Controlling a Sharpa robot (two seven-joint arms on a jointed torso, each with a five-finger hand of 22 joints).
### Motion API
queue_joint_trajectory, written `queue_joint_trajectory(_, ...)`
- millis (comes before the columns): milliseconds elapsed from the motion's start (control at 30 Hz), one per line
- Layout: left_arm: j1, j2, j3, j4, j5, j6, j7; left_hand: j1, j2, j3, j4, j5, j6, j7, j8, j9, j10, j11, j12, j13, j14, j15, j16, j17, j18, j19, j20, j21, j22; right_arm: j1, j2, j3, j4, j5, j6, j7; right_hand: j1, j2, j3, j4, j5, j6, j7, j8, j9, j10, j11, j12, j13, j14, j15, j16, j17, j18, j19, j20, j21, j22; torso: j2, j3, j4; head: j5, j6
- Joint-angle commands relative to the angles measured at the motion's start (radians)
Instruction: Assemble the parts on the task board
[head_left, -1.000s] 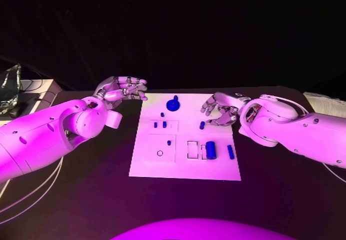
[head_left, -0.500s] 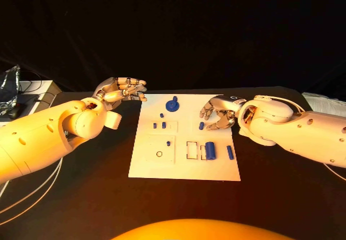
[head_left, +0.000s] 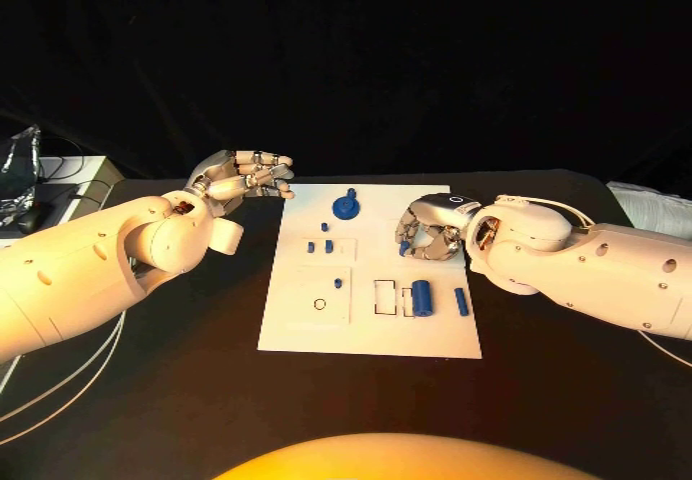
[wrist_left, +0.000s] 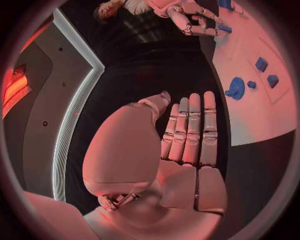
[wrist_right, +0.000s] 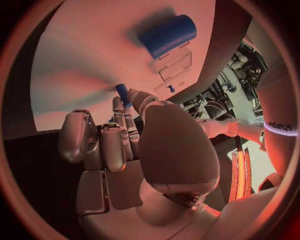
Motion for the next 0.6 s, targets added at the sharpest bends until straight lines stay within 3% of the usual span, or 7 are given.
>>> queue_joint_trajectory(33, -0.001, 0.001, 0.001, 0.003, 0.003, 0.014, 0.006, -0.01, 0.001, -0.006, 0.001, 0.001, 0.0, 0.004, -0.004, -0.001, -0.008, 0.001, -0.006, 0.001, -0.005, 0.001, 0.005, 0.001, 0.008, -0.01, 0.001, -0.004, -0.002, -0.004, 0.006, 0.0, 0.004, -0.032, -0.014, -0.009, -0.001, -0.016, 0.03, 0.005, -0.003, 0.019, -0.003, 0.012, 0.0, 0.023, -0.005, -0.003, 0.001, 0.034, -0.009, -0.001, 0.002, 0.0, 0.012, -0.002, 0.012, 0.079, -0.001, 0.0002, 0.0003, 0.0, -0.003)
queue_joint_trajectory(233, -0.001, 0.001, 0.001, 0.003, 0.003, 0.015, 0.006, -0.01, 0.001, -0.006, 0.001, 0.001, 0.0, 0.004, -0.004, -0.001, -0.008, 0.001, -0.006, 0.001, -0.005, 0.001, 0.005, 0.001, 0.008, -0.01, 0.001, -0.004, -0.002, -0.008, 0.01, -0.001, 0.007, -0.04, -0.017, -0.017, -0.013, -0.018, 0.068, 0.009, -0.002, 0.051, -0.014, 0.032, 0.008, 0.065, -0.016, -0.005, 0.007, 0.036, -0.017, 0.001, 0.005, -0.003, 0.017, -0.009, 0.031, 0.09, -0.002, 0.0004, -0.0004, 0.0, -0.006)
queue_joint_trajectory(333, -0.001, 0.0, 0.001, 0.003, 0.003, 0.014, 0.006, -0.01, 0.001, -0.006, 0.001, 0.001, 0.0, 0.004, -0.004, -0.001, -0.008, 0.001, -0.006, 0.001, -0.005, 0.001, 0.005, 0.001, 0.008, -0.01, 0.001, -0.004, -0.002, -0.009, 0.01, -0.001, 0.007, -0.051, -0.028, -0.028, -0.016, -0.004, 0.087, 0.008, -0.006, 0.064, -0.019, 0.042, 0.013, 0.082, -0.021, -0.008, 0.009, 0.037, -0.022, 0.004, 0.009, -0.005, 0.021, -0.014, 0.045, 0.097, -0.003, 0.0004, -0.0008, 0.0, -0.007)
queue_joint_trajectory(500, -0.001, 0.0, 0.001, 0.003, 0.003, 0.015, 0.005, -0.009, 0.003, -0.005, 0.002, 0.001, 0.001, 0.004, -0.004, -0.001, -0.008, 0.001, -0.006, 0.001, -0.005, 0.001, 0.006, 0.003, 0.008, -0.009, 0.001, -0.004, -0.002, -0.012, 0.009, -0.001, 0.013, -0.072, -0.077, -0.054, -0.005, 0.015, 0.123, -0.014, -0.033, 0.079, -0.026, 0.061, 0.025, 0.109, -0.03, -0.013, 0.014, 0.038, -0.029, 0.007, 0.013, -0.008, 0.025, -0.021, 0.059, 0.105, -0.003, 0.0002, -0.0001, -0.001, -0.007)
queue_joint_trajectory(600, -0.001, 0.0, 0.001, 0.003, 0.003, 0.015, 0.005, -0.009, 0.003, -0.005, 0.002, 0.001, 0.001, 0.004, -0.004, -0.001, -0.008, 0.001, -0.006, 0.001, -0.005, 0.001, 0.006, 0.003, 0.008, -0.009, 0.001, -0.004, -0.002, -0.014, 0.006, -0.001, 0.021, -0.08, -0.112, -0.07, -0.003, 0.016, 0.138, -0.03, -0.019, 0.082, -0.027, 0.071, 0.034, 0.122, -0.033, -0.017, 0.018, 0.039, -0.032, 0.007, 0.012, -0.01, 0.028, -0.024, 0.073, 0.113, -0.003, 0.0002, 0.0003, -0.002, -0.006)
